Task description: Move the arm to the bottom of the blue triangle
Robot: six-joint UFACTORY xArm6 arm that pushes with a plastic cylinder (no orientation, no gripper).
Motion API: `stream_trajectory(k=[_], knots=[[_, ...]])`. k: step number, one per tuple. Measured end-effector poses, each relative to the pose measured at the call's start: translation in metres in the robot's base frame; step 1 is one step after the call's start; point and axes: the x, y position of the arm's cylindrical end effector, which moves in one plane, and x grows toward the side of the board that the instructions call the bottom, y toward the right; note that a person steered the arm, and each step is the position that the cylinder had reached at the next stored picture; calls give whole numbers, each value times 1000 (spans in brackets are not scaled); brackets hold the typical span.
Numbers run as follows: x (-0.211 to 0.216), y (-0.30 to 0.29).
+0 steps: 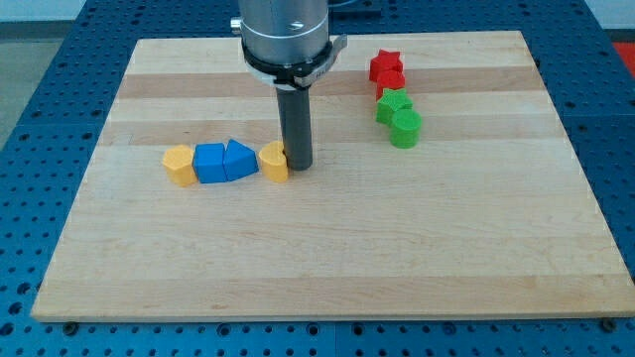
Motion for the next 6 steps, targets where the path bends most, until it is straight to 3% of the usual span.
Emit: stream_trajectory(k=[1,2,3,6], knots=[[9,6],[47,17],[50,12],[54,-136]])
